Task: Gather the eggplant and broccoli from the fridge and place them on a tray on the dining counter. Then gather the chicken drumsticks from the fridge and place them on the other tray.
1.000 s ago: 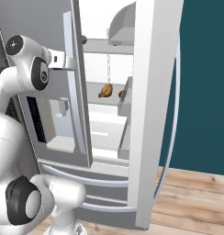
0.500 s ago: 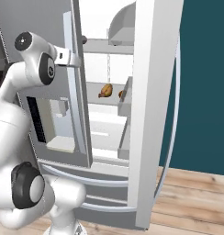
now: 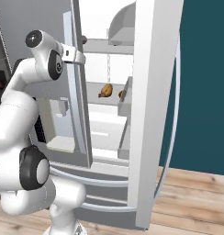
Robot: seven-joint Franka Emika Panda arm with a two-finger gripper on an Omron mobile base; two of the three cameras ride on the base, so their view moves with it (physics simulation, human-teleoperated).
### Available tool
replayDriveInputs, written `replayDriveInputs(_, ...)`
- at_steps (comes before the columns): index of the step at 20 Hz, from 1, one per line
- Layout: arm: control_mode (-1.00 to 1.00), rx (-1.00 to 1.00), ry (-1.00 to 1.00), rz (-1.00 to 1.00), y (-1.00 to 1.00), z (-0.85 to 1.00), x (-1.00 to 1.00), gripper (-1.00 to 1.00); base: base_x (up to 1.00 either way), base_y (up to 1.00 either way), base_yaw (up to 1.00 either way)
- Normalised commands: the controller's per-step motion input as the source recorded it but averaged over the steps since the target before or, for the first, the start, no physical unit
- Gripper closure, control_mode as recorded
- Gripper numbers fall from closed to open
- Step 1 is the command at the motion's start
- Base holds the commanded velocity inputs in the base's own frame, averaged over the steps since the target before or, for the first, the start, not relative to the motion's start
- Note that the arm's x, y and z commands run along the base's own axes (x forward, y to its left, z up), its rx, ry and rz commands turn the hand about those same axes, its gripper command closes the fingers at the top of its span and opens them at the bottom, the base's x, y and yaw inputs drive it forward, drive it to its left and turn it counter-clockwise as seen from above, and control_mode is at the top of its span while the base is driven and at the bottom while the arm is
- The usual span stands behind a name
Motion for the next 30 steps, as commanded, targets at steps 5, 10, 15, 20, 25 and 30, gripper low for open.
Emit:
replayDriveInputs(5,-1.00,0.00,0.00,0.00,0.00,0.00,0.42,-1.00,0.00,0.00,0.00)
replayDriveInputs(10,-1.00,0.00,0.00,0.00,0.02,-0.06,0.40,1.00,0.00,0.00,0.00)
replayDriveInputs(15,-1.00,0.00,-0.01,0.01,0.12,-0.03,0.20,1.00,0.00,0.00,0.00)
replayDriveInputs(20,-1.00,0.00,-0.02,0.10,0.64,-0.01,-0.12,1.00,0.00,0.00,0.00)
replayDriveInputs(25,-1.00,-0.01,-0.04,0.19,0.82,-0.05,-0.52,1.00,0.00,0.00,0.00)
replayDriveInputs(30,-1.00,-0.03,-0.07,0.22,0.82,-0.02,-0.77,1.00,0.00,0.00,0.00)
